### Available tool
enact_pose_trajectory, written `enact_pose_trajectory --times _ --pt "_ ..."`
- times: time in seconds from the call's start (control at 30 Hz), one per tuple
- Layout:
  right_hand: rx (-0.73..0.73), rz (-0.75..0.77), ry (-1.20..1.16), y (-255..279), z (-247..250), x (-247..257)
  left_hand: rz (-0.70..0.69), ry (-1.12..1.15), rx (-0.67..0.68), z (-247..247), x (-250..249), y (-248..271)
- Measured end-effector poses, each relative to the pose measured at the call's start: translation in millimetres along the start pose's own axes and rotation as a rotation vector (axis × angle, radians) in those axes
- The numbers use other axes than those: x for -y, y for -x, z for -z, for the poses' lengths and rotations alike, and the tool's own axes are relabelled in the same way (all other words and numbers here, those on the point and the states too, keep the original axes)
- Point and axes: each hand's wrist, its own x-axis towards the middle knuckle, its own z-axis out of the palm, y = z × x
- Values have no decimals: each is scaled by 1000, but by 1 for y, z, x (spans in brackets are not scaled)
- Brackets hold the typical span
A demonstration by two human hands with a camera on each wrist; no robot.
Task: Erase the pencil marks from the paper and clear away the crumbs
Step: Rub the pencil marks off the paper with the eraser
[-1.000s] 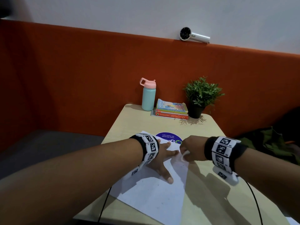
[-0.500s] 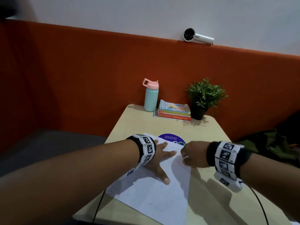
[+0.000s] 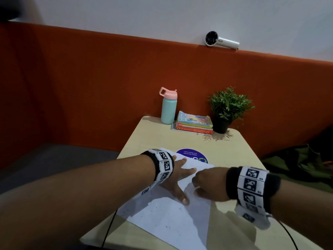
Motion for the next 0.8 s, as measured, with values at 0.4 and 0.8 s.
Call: enact_pose_trajectory --times 0.4,0.8 --pt "9 -63 -25 -10 7 -16 -5 0 -9 0 2 0" --pt "-2 -125 -28 -15 17 -22 -22 4 -18 -3 4 -1"
